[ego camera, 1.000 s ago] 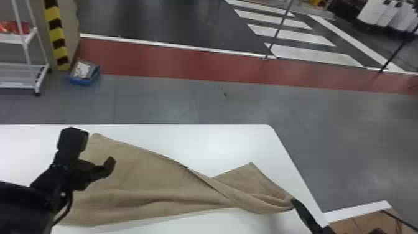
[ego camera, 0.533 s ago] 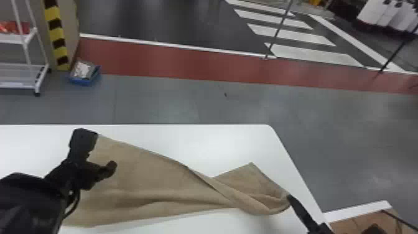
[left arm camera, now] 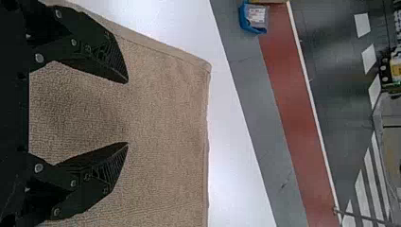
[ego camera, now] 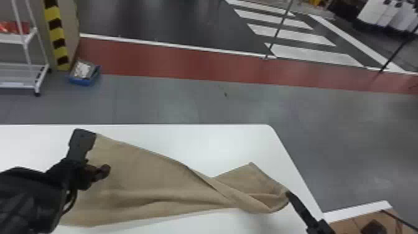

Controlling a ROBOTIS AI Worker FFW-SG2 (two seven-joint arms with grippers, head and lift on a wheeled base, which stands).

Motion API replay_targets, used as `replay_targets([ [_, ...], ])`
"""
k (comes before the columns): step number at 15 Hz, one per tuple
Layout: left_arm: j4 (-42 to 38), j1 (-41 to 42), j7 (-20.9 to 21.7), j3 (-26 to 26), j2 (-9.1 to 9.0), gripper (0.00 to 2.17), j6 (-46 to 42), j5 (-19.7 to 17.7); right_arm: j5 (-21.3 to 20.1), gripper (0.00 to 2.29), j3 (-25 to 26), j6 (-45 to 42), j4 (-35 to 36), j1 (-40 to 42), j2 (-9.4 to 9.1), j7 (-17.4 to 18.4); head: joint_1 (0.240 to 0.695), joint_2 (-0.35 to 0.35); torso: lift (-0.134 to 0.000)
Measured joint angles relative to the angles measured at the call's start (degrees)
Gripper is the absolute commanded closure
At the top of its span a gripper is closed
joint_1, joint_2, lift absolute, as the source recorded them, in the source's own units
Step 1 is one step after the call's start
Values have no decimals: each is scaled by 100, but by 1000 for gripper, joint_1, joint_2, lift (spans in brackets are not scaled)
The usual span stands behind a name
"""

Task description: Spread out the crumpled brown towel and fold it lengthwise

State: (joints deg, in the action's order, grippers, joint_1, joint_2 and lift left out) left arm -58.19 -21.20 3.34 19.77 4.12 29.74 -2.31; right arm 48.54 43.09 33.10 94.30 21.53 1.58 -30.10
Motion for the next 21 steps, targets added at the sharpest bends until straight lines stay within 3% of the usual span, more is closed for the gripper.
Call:
replay_targets([
  [7,294,-153,0,59,0,610,281,69,-2,1865,-2,8,79,17,0,-13,695,-350,0],
  [10,315,-167,10,77,7,1416,465,94,-2,1865,-2,9,94,18,0,-13,695,-350,0],
  [12,218,-105,-48,56,25,1440,747,69,-2,1865,-4,9,102,15,0,-13,695,-350,0],
  [15,-765,395,46,-197,109,1440,1544,81,-4,1868,-6,9,107,-3,0,-13,695,-350,0],
  [21,-3848,2222,656,-1643,182,1440,2136,-48,-65,1868,-12,9,73,-141,1,61,695,-324,0],
])
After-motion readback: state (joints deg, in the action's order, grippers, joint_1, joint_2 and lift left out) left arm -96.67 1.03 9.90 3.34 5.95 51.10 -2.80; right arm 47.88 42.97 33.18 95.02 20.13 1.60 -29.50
